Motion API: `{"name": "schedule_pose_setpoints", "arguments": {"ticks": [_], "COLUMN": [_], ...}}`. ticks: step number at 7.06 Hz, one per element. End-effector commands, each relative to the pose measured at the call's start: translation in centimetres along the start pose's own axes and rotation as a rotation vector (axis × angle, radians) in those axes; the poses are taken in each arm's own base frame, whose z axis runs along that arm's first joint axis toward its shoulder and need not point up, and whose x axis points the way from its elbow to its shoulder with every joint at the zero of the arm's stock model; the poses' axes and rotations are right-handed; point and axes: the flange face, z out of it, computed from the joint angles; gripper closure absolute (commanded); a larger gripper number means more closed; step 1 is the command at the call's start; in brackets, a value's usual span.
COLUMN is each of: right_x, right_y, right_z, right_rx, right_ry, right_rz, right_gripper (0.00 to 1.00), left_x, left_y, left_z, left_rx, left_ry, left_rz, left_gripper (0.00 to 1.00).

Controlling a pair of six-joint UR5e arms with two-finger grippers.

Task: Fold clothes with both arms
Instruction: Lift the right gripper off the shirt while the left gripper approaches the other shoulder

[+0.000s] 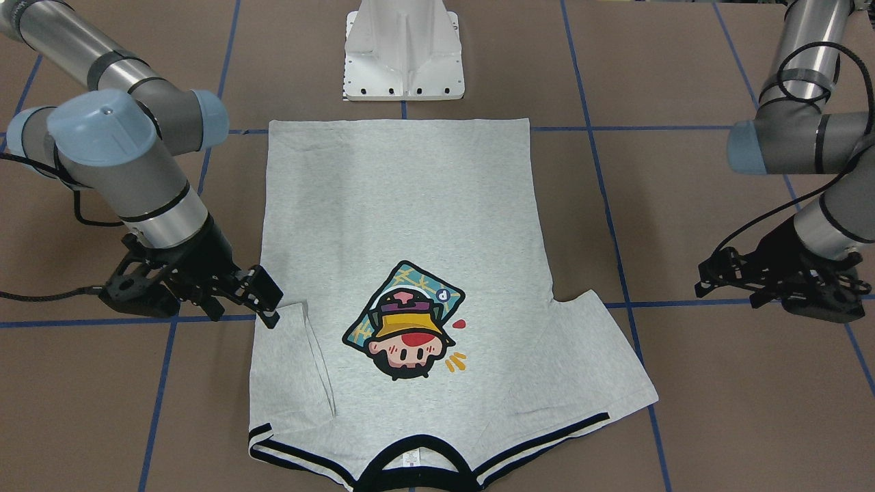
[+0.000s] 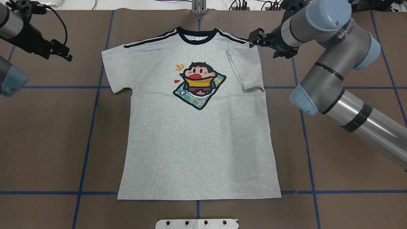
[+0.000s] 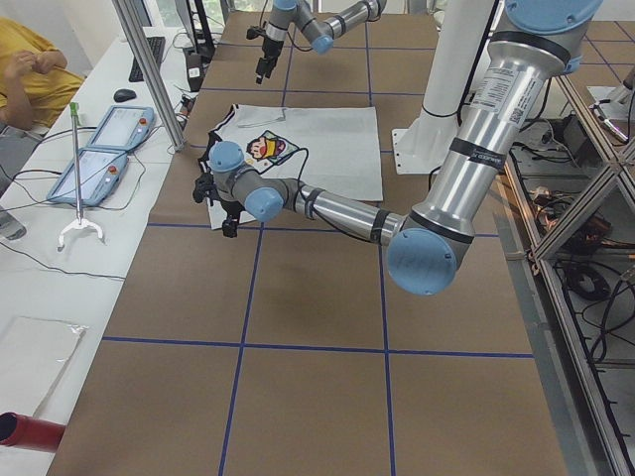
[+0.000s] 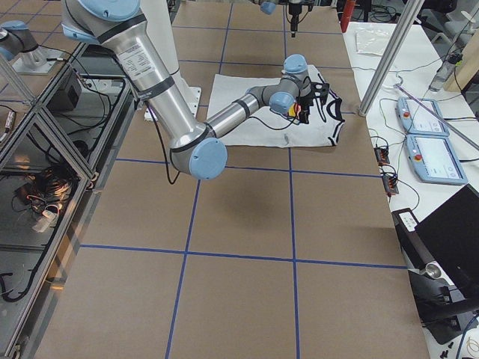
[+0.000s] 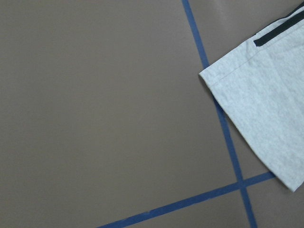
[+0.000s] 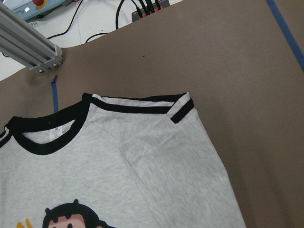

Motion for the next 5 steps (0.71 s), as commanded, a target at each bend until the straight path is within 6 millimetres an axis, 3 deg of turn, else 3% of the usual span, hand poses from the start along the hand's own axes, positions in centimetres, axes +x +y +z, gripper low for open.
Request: {"name": "schedule_pose_setpoints", "arguments": {"ticks": [1,2,3,4,5], "right_x": [4.3,4.8,4.7,5.0,5.1], "right_y": [1.7,1.7,1.7,1.8,1.6], "right_z": [-2.1,-2.0,-2.0,-1.5,-1.3], "right_rx": [-0.002,-0.002,-0.002,-0.007,0.001], "right_ry": [0.001,0.007,0.006,0.016,0.021], "right_rz": [0.000,0.003,0.002,0.004,-0.010], "right_gripper": [0.00,0.00,0.00,0.00,0.00], "left_x": [-0.1,3.6,6.9,8.0,9.3], "left_y": [-2.6,-4.9,-4.4,-4.2,-2.8], "left_z": [5.2,6.6,7.8,8.1,6.4], "left_rx": [0.005,-0.005,-0.005,0.006,0.020], "left_ry": [0.026,0.043,0.075,0.078,0.110], "left_rz": [-0.054,-0.192,-0.224,-0.295,-0.411], "left_gripper": [0.01,0.05,0.05,0.06,0.12]}}
